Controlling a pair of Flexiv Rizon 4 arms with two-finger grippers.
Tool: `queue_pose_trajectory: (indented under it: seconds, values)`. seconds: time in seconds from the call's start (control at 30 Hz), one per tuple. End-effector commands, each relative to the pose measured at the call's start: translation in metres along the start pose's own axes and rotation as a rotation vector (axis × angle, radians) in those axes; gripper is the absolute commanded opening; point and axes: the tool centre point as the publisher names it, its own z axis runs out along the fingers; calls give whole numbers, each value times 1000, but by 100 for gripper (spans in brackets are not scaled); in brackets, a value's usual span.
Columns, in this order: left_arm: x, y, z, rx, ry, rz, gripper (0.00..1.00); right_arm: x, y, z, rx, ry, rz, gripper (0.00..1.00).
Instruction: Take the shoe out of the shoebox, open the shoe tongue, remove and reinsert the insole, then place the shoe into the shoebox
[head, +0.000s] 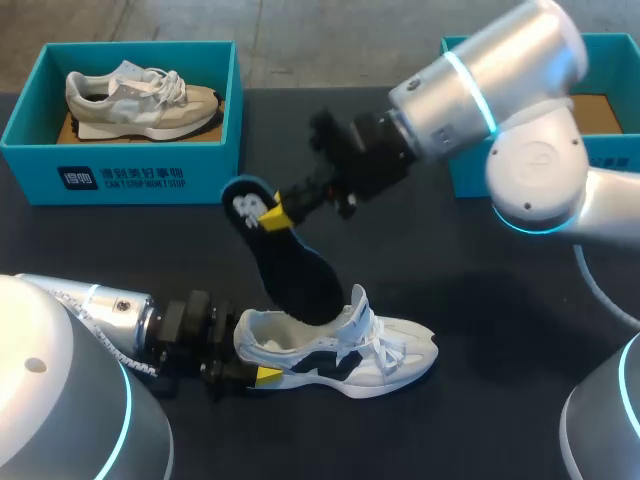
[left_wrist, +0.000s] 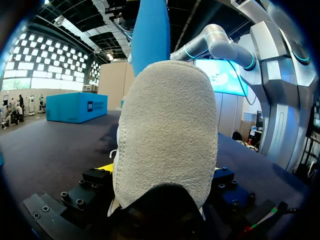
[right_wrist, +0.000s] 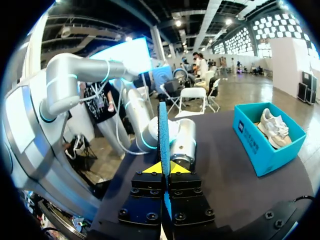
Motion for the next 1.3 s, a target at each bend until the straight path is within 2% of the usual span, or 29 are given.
queue_pose_trajectory:
  seconds: [0.03,0.3,0.37,0.47,0.7,0.93,1.1,1.23,1.3]
  values:
    - [0,1,1,0,-1,0,0,15,-10,-10,-74,-31,-2,0]
    - [0,1,1,0,-1,0,0,15,-10,-10,-74,-31,-2,0]
    - [0,1,1,0,-1,0,0,15,-17,-2,-212,-8,-3,0]
    - [0,1,1,0,-1,0,0,18,-8,-3,-311,0,-24,0]
    - [0,1,1,0,-1,0,0,25,20,-15,-357,9,-39,0]
    - [0,1,1,0,-1,0,0,38,42,-29,-344,-17,4,0]
    - [0,1,1,0,-1,0,0,51,54,-43,-298,-49,79,0]
    - [0,1,1,0,-1,0,0,66,62,-62,-268,-76,127,0]
    - [0,1,1,0,-1,0,0,75,63,-78,-260,-70,177,0]
